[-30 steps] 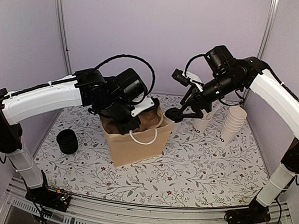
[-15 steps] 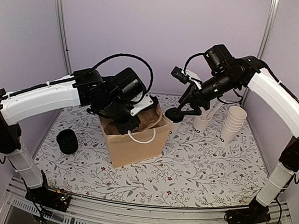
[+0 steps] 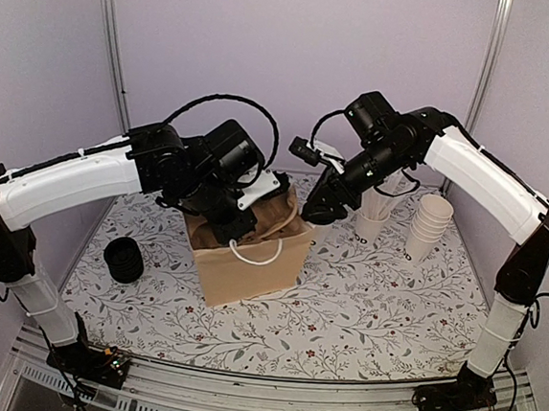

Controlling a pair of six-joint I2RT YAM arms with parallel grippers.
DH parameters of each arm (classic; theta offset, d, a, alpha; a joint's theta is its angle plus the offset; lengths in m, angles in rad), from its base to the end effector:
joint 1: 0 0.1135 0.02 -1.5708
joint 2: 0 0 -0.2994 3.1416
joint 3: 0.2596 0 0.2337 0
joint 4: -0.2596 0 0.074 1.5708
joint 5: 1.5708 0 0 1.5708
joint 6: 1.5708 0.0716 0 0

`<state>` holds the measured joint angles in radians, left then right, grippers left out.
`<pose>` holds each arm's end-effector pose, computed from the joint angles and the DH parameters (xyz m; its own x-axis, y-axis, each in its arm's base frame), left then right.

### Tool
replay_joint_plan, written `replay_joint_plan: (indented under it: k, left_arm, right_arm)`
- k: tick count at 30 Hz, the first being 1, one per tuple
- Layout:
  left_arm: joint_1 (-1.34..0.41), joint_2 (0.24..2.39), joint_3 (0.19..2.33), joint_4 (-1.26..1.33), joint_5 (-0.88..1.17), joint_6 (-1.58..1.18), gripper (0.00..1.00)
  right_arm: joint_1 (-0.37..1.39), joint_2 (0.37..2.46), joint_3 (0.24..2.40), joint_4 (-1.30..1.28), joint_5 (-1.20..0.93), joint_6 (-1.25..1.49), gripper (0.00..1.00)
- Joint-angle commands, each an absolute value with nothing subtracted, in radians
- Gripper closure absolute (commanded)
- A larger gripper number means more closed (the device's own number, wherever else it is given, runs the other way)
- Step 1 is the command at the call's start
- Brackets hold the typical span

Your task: Pack the takeout coffee

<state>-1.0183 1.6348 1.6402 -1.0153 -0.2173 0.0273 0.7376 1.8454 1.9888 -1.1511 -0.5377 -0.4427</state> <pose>0.1922 -0.2824 0.3516 -0.4232 0.7372 -0.5268 0.7829 0.5902 0.1970 0.2629 0.2884 0.3788 -0.2314 -0.7074 -0.6679 -0.9728 0.1646 0.1627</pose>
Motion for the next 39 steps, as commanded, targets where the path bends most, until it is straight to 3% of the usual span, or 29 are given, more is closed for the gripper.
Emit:
replay_joint_plan:
  k: [1, 20, 30, 39]
  left_arm:
    - [-1.028, 1.624, 1.640, -1.009, -0.212, 0.014, 0.90]
    - [-1.032, 1.621, 1.639, -1.029, -0.231, -0.020, 0.91]
    - [-1.037, 1.633, 1.653, -1.073, -0.262, -0.041, 0.91]
    - [-1.039, 1.638, 1.683, -1.097, -0.281, -0.047, 0.92]
  right_arm:
    - [0.743, 1.845, 2.011, -1.150, -0.566, -0.434, 0.37]
    - [0.830, 1.825, 1.948, -1.115, -0.466, -0.380, 0.50]
    - [0.840, 1.854, 1.997, -1.121, -0.500, -0.359, 0.37]
    - [0.838, 1.841, 1.950, -1.082, -0.293, -0.337, 0.36]
